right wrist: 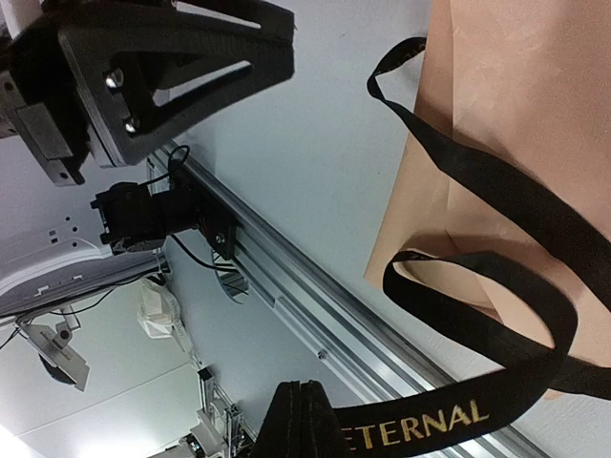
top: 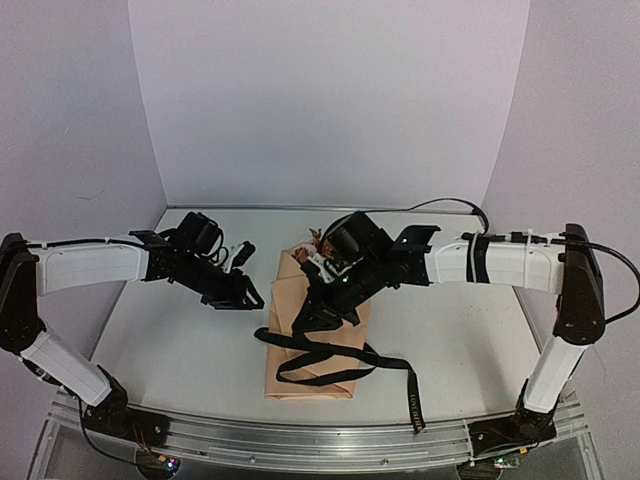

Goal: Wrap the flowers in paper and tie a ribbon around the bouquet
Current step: Cross the ribbon over the folded bouquet.

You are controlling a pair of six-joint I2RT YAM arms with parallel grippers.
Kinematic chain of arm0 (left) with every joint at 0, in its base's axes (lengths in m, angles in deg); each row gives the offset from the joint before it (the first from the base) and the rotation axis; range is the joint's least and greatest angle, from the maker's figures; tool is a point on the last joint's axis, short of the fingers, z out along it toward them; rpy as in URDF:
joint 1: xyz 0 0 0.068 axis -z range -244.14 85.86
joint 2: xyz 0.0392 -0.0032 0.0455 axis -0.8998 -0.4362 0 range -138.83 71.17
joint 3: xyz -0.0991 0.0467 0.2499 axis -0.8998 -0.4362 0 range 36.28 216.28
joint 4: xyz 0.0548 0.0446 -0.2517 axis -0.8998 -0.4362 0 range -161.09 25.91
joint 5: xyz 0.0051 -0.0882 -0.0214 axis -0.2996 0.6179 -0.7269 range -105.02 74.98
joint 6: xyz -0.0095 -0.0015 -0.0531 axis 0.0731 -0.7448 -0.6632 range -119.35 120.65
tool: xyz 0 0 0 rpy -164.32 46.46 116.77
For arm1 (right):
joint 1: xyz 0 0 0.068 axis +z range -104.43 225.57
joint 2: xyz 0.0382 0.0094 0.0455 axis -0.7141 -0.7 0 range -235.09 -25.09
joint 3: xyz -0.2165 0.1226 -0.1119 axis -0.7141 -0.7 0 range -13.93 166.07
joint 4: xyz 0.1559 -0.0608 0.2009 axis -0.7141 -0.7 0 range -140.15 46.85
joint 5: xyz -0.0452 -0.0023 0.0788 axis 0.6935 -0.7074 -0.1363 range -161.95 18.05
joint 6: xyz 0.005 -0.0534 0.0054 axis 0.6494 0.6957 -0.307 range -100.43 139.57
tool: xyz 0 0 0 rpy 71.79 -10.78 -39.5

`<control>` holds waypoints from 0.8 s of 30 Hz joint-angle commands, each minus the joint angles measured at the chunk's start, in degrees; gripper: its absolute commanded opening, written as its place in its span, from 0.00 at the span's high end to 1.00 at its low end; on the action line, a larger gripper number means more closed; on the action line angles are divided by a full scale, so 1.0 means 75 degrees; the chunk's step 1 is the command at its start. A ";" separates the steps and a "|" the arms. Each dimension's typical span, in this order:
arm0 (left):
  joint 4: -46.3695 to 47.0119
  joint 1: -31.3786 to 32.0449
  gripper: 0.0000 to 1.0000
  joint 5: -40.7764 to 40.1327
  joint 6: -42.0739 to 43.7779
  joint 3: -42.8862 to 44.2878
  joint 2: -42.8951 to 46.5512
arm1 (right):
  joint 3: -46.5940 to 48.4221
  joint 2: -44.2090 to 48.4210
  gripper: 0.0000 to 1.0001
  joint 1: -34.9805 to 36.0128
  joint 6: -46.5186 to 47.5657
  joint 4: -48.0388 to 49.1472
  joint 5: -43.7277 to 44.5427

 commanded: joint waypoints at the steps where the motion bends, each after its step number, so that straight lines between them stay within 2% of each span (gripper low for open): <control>1: -0.0257 0.0508 0.63 -0.0351 0.0513 0.0632 -0.0161 | 0.0065 0.0609 1.00 0.0029 0.0153 0.0400 0.0290; 5: -0.0528 0.0622 0.58 -0.0435 0.0784 0.0789 -0.0370 | -0.0232 0.0452 1.00 0.0072 0.0104 0.0433 0.0076; 14: -0.0836 0.0938 0.48 -0.0596 0.1322 0.1509 -0.1514 | -0.1337 0.0401 1.00 0.0077 0.0125 0.1080 0.0658; 24: -0.1160 0.1074 0.46 -0.0210 0.1607 0.1842 -0.2267 | -0.1862 0.0109 1.00 0.0099 0.0154 0.1677 0.0874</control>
